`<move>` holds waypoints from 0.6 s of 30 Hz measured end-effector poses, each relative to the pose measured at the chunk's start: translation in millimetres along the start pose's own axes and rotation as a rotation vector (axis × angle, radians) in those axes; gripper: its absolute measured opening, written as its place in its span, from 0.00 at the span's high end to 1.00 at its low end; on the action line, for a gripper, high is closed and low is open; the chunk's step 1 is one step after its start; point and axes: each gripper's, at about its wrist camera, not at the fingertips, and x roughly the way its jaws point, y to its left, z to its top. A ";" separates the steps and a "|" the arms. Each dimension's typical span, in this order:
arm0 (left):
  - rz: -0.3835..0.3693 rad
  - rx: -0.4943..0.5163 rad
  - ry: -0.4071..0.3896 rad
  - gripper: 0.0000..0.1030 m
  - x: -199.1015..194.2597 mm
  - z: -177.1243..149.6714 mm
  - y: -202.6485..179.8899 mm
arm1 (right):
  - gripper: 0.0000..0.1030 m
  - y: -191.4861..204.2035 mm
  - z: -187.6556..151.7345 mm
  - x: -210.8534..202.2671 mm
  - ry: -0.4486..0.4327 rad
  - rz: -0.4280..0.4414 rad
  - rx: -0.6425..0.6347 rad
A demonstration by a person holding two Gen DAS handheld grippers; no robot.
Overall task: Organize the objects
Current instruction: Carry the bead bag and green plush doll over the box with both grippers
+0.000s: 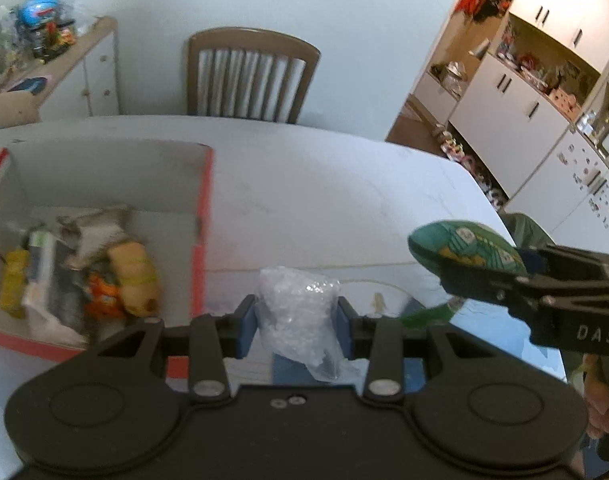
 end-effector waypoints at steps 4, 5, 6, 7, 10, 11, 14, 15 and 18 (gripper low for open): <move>0.016 -0.030 -0.019 0.63 -14.5 5.2 28.8 | 0.43 25.6 5.4 5.7 -0.001 0.003 -0.014; 0.022 -0.036 -0.021 0.63 -18.5 6.6 35.5 | 0.43 31.2 6.3 7.2 -0.001 0.004 -0.014; 0.027 -0.041 -0.021 0.63 -22.5 7.8 42.6 | 0.43 38.2 8.2 9.1 -0.001 0.007 -0.015; 0.031 -0.046 -0.021 0.63 -25.6 9.4 48.2 | 0.43 45.7 9.1 10.5 -0.003 0.006 -0.020; 0.038 -0.057 -0.025 0.63 -32.9 16.5 68.9 | 0.43 65.7 15.5 16.8 -0.010 0.002 -0.034; 0.040 -0.058 -0.029 0.63 -34.6 18.7 75.2 | 0.43 73.0 17.8 19.3 -0.012 0.003 -0.037; 0.047 -0.060 -0.035 0.63 -39.1 23.9 95.3 | 0.43 92.9 26.3 27.9 -0.023 0.005 -0.051; 0.049 -0.059 -0.037 0.63 -40.3 26.1 102.2 | 0.43 99.1 29.2 31.1 -0.025 0.005 -0.054; 0.060 -0.053 -0.040 0.63 -42.7 27.3 120.7 | 0.43 117.8 37.8 42.6 -0.028 0.005 -0.065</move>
